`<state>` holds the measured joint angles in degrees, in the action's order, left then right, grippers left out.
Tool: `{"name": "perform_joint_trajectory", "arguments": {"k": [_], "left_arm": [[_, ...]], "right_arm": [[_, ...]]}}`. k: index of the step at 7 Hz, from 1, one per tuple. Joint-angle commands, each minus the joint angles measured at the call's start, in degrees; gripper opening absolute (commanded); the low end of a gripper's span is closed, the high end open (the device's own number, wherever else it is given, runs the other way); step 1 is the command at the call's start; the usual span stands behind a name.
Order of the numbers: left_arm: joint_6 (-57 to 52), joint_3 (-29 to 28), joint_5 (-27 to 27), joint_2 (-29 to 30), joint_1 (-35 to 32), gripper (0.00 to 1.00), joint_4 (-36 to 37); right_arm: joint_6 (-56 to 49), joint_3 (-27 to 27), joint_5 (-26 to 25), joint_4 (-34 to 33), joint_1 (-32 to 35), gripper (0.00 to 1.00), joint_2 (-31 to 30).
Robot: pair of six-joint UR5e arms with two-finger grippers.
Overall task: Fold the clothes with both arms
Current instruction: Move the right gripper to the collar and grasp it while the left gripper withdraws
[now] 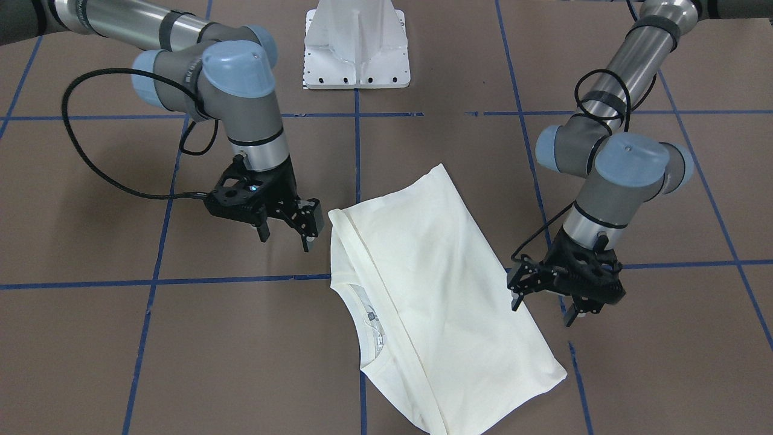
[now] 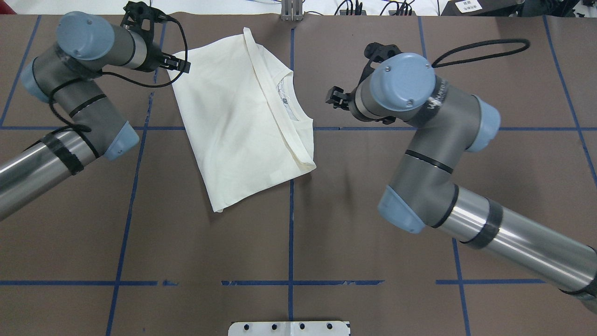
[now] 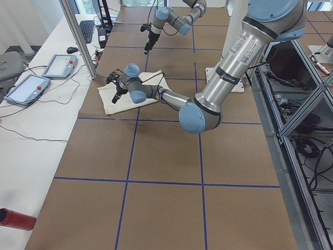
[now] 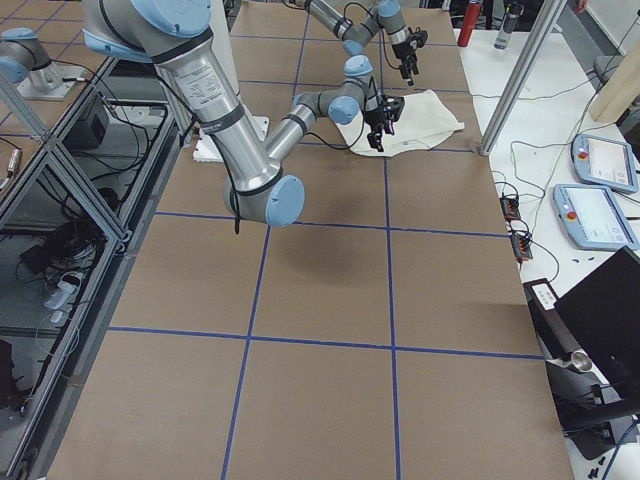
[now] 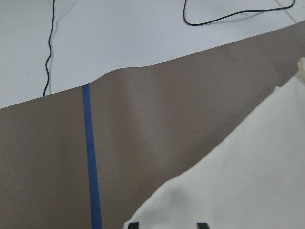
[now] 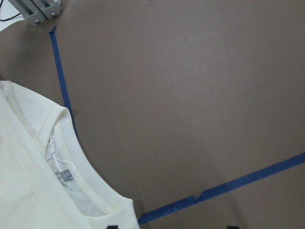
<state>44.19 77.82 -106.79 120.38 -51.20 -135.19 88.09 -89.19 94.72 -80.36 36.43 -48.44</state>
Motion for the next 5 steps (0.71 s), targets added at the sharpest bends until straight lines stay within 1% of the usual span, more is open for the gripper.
{"name": "perform_joint_trajectory", "arguments": {"k": [1,2,3,4,5], "left_arm": [[6.7,7.6,-4.7,-4.3,0.7,1.0,-0.1],[8.5,8.7,-4.7,-4.3,2.3,1.0,-0.1],[9.3,9.2,-4.7,-4.3,2.8,1.0,-0.1],[9.3,9.1,-4.7,-4.4,2.9,1.0,-0.1],[9.3,9.1,-4.7,-4.4,2.9,1.0,-0.1]], "right_arm": [[2.1,10.1,-3.0,5.4,-2.3,0.75,5.4],[2.4,13.8,-3.2,6.6,-2.7,0.74,7.2],[2.3,14.8,-3.2,6.5,-3.3,0.74,7.7],[2.5,14.9,-3.4,6.4,-4.4,0.57,7.6],[2.6,16.0,-4.3,6.5,-5.2,0.55,7.7]]}}
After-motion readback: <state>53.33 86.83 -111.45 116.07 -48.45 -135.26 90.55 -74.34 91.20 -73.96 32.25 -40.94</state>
